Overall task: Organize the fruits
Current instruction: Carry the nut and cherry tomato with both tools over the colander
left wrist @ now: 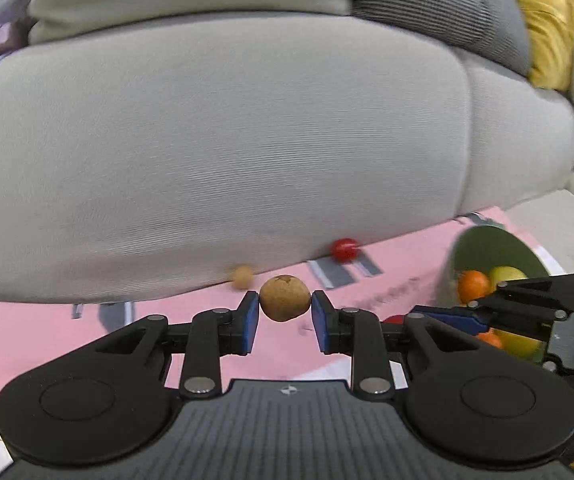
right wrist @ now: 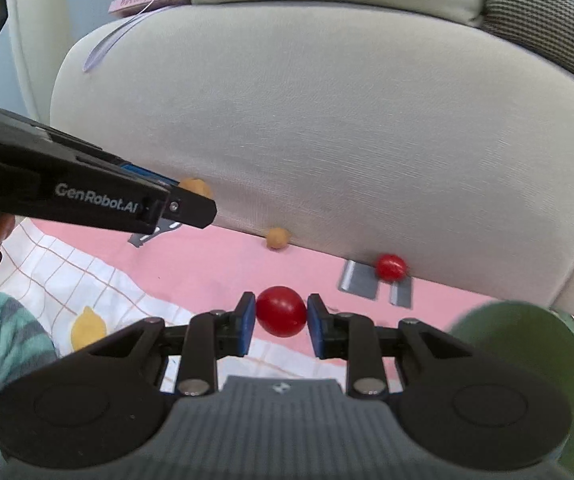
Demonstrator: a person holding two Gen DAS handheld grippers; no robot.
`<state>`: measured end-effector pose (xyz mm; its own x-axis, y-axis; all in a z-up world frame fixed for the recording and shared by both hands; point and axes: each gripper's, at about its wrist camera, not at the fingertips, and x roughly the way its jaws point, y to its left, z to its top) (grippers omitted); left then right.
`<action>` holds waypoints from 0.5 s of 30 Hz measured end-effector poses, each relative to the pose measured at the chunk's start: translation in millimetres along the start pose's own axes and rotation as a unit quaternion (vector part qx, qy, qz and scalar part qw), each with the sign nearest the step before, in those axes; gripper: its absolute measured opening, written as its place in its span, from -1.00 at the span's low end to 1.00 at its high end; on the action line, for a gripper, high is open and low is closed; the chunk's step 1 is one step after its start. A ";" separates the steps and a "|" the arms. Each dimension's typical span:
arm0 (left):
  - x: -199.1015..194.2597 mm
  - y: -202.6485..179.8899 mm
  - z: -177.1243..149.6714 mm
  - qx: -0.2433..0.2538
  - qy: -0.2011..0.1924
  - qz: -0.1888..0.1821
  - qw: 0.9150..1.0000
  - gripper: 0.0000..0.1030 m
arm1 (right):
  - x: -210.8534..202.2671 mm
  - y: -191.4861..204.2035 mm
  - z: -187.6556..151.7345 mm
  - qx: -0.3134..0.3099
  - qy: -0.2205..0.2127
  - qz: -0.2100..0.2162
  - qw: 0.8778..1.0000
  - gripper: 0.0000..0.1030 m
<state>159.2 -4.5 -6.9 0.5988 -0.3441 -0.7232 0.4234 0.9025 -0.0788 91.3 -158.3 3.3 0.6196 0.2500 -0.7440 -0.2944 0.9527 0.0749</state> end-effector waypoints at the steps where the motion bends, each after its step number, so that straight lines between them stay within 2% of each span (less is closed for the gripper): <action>1: -1.9 -8.8 -0.6 0.008 0.000 -0.005 1.000 -0.39 | -5.6 -4.3 -3.3 0.005 -0.002 -0.004 1.000 -0.53; 9: -8.4 -76.9 -3.1 0.083 0.001 -0.044 0.996 -0.39 | -46.9 -46.6 -37.3 0.047 -0.013 -0.043 0.998 -0.53; 15: 1.4 -123.2 -7.9 0.141 0.016 -0.083 0.986 -0.39 | -63.8 -86.4 -73.4 0.099 0.005 -0.077 0.992 -0.53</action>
<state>102.5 -114.2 -3.6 0.4855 -0.4676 -0.7386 0.6879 0.7257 -0.0072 23.8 -269.2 -4.4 0.6386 0.0976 -0.7633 -0.0471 0.9950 0.0878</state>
